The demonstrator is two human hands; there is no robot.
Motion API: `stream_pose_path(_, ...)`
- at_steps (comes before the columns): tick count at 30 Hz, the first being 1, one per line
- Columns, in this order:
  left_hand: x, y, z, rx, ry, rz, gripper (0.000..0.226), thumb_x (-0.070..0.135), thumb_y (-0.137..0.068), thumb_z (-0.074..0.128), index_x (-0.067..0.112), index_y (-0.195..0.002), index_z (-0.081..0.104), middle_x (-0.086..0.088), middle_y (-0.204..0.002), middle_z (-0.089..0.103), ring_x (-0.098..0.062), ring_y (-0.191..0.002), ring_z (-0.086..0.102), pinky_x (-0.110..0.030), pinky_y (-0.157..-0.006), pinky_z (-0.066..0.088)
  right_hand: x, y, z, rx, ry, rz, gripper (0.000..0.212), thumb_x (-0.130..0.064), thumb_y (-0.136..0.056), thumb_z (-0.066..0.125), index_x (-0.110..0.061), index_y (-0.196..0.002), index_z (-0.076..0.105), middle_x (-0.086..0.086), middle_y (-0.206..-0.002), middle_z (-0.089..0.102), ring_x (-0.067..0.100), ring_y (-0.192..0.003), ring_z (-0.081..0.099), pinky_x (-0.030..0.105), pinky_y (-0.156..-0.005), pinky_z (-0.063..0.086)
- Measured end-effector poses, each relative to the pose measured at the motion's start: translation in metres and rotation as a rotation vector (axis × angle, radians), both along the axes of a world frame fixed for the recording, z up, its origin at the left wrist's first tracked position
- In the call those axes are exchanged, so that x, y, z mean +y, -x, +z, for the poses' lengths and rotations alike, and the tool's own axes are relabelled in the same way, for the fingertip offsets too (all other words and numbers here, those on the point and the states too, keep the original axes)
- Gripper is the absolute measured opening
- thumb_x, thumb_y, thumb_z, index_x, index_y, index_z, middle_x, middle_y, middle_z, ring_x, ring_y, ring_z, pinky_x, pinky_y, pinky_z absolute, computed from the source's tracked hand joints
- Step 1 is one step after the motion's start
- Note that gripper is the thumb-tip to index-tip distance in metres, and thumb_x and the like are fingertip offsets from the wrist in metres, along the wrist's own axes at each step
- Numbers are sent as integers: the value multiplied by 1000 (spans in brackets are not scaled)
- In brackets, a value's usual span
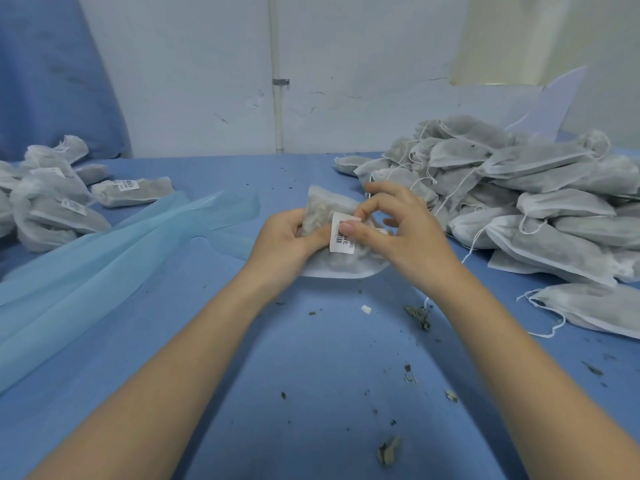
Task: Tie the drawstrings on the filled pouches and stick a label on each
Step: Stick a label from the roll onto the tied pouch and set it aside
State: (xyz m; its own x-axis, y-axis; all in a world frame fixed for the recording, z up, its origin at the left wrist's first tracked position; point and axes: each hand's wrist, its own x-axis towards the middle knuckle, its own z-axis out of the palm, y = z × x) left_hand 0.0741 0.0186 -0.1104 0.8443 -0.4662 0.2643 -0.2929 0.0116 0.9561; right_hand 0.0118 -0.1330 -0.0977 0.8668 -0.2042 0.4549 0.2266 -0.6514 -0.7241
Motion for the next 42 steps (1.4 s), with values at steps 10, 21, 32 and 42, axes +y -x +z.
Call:
stream_pose_path(10, -2, 3, -3, 3, -24, -64, 26, 12, -75, 77, 6, -99, 68, -11, -96, 72, -17, -85, 67, -26, -77, 49, -6, -5, -10, 21, -186, -5, 45, -30, -73, 81, -34, -109, 54, -13, -102, 65, 1, -94, 63, 13, -77, 48)
stream_pose_path(21, -7, 4, -4, 34, 65, -51, 24, -8, -70, 73, 13, -79, 68, 5, -72, 72, -6, -66, 67, -15, -59, 48, 4, -8, -13, -107, -360, -24, 7, -32, -80, 75, -32, -74, 72, -23, -56, 62, -7, -53, 51, 6, -55, 36)
stream_pose_path(32, -13, 4, -4, 217, 273, 219, 21, 25, -87, 65, 9, -75, 70, -7, -75, 71, -18, -69, 65, -25, -65, 50, 8, -5, -19, 59, -495, -45, 60, -51, -51, 80, -41, -101, 47, -6, -100, 51, 9, -76, 61, 23, -59, 52)
stream_pose_path(42, -11, 6, 5, 526, 633, 236, 24, 37, -81, 68, 13, -81, 68, -6, -79, 73, -22, -76, 71, -35, -69, 59, 45, -44, 0, -38, -1067, 38, 16, 2, -79, 68, -5, -90, 59, 14, -85, 61, 21, -74, 59, 26, -64, 50)
